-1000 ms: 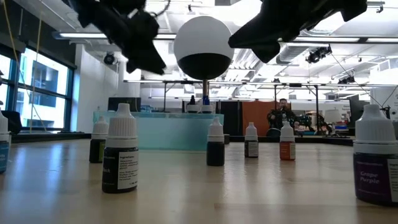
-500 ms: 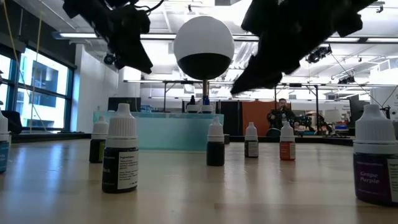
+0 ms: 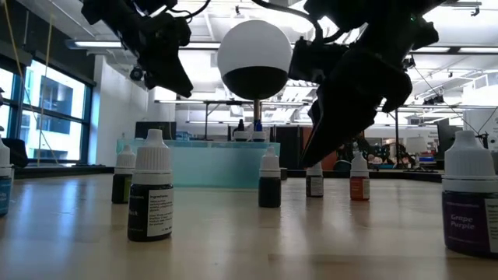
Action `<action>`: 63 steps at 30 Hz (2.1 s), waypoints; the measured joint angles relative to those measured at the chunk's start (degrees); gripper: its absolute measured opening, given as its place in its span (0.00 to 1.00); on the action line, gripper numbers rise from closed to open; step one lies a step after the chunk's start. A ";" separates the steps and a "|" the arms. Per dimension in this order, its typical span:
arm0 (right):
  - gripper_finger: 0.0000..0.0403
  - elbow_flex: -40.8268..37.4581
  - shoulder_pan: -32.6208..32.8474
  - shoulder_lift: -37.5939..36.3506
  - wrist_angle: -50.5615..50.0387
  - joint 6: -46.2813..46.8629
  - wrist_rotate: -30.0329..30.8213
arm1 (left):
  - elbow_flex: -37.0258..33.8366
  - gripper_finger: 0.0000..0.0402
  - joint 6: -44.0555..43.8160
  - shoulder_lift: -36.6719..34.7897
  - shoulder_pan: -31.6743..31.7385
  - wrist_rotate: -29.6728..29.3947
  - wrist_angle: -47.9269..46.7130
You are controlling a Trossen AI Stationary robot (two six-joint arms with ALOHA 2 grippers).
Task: Pick & Place food coloring
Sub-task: Put the small black food coloring bottle into the green bin
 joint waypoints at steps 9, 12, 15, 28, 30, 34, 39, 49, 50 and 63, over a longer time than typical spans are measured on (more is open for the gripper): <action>0.33 -0.50 0.00 0.12 0.49 0.28 -0.40 | 0.00 0.32 0.00 0.00 0.00 0.02 0.02; 0.28 -0.52 -0.09 0.12 0.09 0.31 -1.10 | 0.00 0.32 0.00 0.00 0.00 0.00 0.02; 0.20 -0.52 -0.44 0.12 0.18 0.81 -2.11 | 0.00 0.32 0.00 0.00 0.00 0.00 0.02; 0.11 8.06 -1.88 -0.40 -3.20 -4.62 -2.36 | 0.00 0.32 0.00 0.00 0.00 -0.05 0.02; 0.12 14.02 -1.96 -0.40 -7.50 -8.94 0.58 | 0.00 0.32 0.00 0.00 0.00 0.00 0.04; 0.13 25.27 -4.00 1.11 -13.32 -15.63 5.66 | 0.97 0.32 0.29 -0.76 0.13 3.57 -1.56; 0.12 33.70 -9.37 7.70 -16.20 -18.99 4.87 | 7.03 0.32 2.70 -3.13 0.09 0.05 -11.15; 0.13 46.57 -19.15 21.90 -23.00 -24.39 -0.34 | 11.15 0.32 3.50 -6.85 0.09 -10.13 -22.63; 0.13 47.04 -19.89 22.75 -22.94 -24.39 -0.08 | 11.15 0.32 3.52 -6.93 0.09 -10.32 -23.45; 0.13 47.34 -25.74 27.49 -23.80 -25.86 0.22 | 11.17 0.32 7.56 -6.95 0.09 -10.58 -26.59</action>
